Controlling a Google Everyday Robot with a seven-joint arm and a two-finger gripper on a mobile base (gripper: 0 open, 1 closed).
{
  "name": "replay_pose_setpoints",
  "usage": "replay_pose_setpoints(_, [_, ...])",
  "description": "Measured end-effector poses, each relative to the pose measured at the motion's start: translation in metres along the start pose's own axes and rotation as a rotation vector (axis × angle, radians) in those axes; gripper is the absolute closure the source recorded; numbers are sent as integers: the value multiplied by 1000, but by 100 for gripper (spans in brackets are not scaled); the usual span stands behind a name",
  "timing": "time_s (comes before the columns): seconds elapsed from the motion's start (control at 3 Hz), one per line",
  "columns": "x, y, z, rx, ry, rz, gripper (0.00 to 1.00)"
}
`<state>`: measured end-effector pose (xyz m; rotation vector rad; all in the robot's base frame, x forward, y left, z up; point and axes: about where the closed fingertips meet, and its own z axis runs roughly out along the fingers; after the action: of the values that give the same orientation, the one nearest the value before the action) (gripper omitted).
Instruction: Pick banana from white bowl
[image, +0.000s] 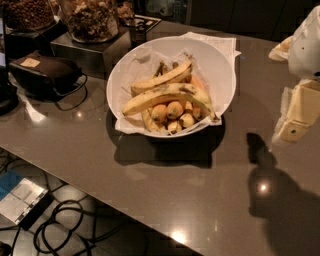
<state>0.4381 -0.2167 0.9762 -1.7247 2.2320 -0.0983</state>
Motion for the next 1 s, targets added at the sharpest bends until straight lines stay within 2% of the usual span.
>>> replay_pose_setpoints(0.33, [-4, 2, -3, 6, 2, 8, 0])
replay_pose_setpoints(0.67, [-23, 10, -9, 10, 15, 13, 0])
replay_pose_setpoints(1.0, [-47, 12, -9, 18, 55, 11, 0])
